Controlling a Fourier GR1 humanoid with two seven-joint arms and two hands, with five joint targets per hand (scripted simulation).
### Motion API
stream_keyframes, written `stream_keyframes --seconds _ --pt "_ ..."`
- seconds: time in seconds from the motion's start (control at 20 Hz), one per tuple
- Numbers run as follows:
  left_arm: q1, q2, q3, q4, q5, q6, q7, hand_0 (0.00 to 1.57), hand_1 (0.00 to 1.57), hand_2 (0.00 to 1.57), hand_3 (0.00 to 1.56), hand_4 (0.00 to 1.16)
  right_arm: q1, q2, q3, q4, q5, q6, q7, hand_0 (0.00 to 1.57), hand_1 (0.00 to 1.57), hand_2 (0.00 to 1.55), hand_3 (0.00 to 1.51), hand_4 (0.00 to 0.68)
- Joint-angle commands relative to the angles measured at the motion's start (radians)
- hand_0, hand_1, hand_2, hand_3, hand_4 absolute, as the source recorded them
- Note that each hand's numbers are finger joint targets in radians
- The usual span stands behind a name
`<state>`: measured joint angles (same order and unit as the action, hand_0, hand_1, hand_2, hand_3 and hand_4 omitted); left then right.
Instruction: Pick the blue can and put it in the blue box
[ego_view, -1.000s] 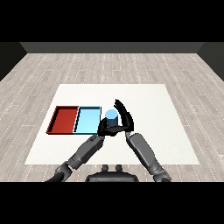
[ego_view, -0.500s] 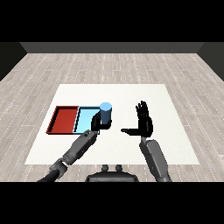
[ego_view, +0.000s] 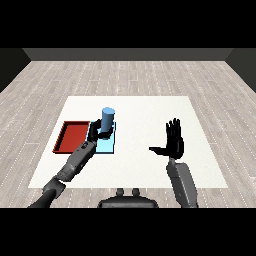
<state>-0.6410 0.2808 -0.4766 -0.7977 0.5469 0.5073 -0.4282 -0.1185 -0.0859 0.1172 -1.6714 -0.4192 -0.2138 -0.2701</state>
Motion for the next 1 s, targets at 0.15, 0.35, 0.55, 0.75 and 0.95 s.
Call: stream_keyframes --seconds 0.15,0.35,0.55,0.75,0.95 --pt "-0.068 0.049 -0.060 0.226 -0.105 0.027 0.204 1.57 1.57 1.56 1.48 1.01 -0.008 0.007 -0.029 0.034 -0.025 0.020 -0.006 0.00 0.00 0.00 0.00 0.000" --pt "-0.119 0.017 -0.086 0.409 -0.146 0.035 0.326 1.44 1.44 1.35 1.18 0.94 0.035 0.025 -0.021 0.050 -0.015 0.025 -0.043 0.00 0.00 0.00 0.00 0.000" --pt "-0.134 -0.060 -0.112 0.570 -0.174 0.016 0.435 0.95 0.95 0.85 0.44 0.88 -0.010 -0.004 -0.069 0.117 -0.057 0.081 -0.043 0.00 0.00 0.00 0.00 0.000" --pt "-0.189 -0.139 -0.048 0.708 -0.156 0.048 0.432 0.90 0.90 0.82 0.58 0.85 -0.027 0.012 -0.069 0.148 -0.033 0.047 -0.041 0.00 0.00 0.00 0.00 0.000" --pt "-0.163 -0.115 0.049 0.728 -0.089 0.043 0.357 1.40 1.40 1.29 0.40 0.63 -0.016 0.011 -0.080 0.209 -0.023 0.080 -0.088 0.00 0.00 0.00 0.00 0.000"
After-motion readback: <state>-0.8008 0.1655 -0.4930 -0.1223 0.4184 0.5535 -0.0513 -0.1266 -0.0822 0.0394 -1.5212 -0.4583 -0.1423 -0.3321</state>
